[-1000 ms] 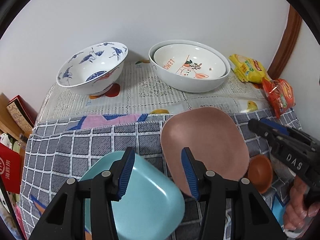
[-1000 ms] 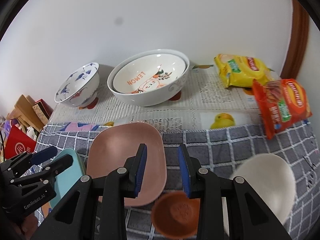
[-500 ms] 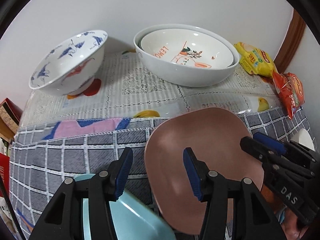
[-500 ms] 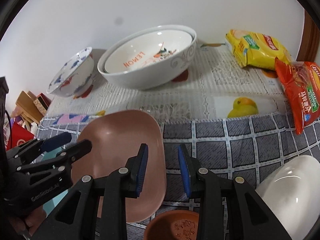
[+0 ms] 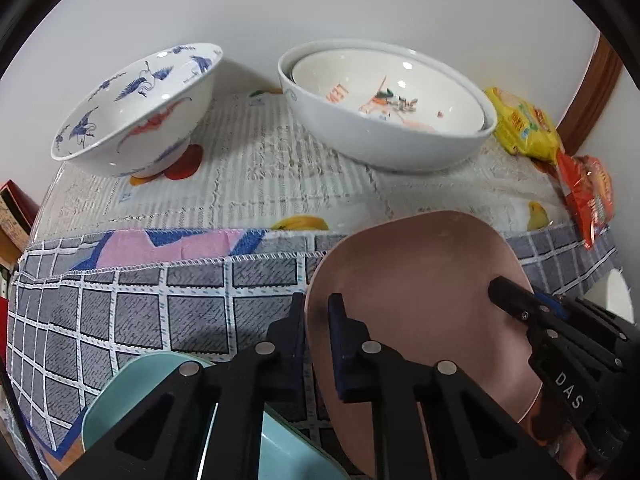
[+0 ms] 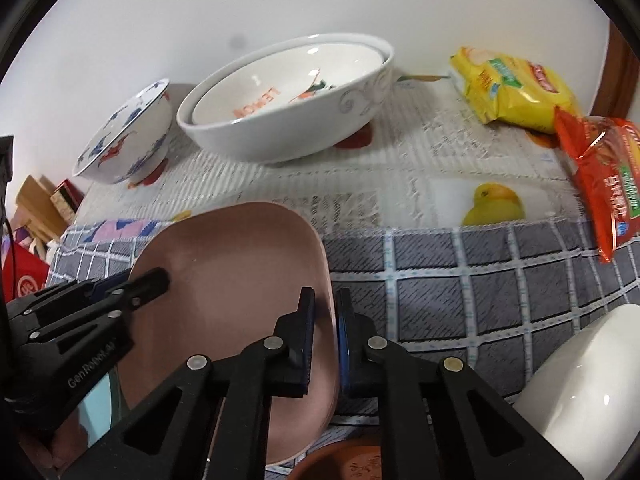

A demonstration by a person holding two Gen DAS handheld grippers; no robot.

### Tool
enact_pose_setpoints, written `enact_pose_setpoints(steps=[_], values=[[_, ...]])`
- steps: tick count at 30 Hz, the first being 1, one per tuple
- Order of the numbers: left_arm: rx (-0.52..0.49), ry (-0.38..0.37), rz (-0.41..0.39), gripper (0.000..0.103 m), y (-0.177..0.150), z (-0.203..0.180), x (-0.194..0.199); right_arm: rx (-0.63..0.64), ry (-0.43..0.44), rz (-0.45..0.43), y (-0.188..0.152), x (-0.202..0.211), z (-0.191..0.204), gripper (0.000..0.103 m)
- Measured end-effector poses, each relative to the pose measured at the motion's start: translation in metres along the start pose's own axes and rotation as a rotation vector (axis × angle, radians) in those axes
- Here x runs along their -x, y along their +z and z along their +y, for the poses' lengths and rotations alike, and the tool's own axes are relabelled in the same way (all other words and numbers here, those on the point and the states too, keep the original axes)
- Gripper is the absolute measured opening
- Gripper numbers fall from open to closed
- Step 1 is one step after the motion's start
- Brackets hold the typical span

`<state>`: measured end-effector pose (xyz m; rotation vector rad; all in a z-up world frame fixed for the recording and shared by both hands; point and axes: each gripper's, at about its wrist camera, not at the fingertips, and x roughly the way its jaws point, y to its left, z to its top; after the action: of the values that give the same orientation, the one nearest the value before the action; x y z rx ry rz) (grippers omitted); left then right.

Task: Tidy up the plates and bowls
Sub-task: 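Lift the pink plate with both grippers and carry it over the teal plate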

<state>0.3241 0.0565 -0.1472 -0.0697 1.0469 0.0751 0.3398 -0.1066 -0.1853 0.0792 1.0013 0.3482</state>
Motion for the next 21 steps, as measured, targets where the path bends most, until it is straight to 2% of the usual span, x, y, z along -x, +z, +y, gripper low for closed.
enact_pose_setpoints(steps=[6, 21], values=[[0.005, -0.014, -0.052, 0.009, 0.004, 0.002, 0.025, -0.038, 0.041, -0.051, 0.005, 0.025, -0.001, 0.007], [0.013, -0.041, -0.100, 0.009, -0.017, 0.004, 0.079, -0.042, 0.033, -0.119, -0.006, 0.090, 0.014, 0.006]])
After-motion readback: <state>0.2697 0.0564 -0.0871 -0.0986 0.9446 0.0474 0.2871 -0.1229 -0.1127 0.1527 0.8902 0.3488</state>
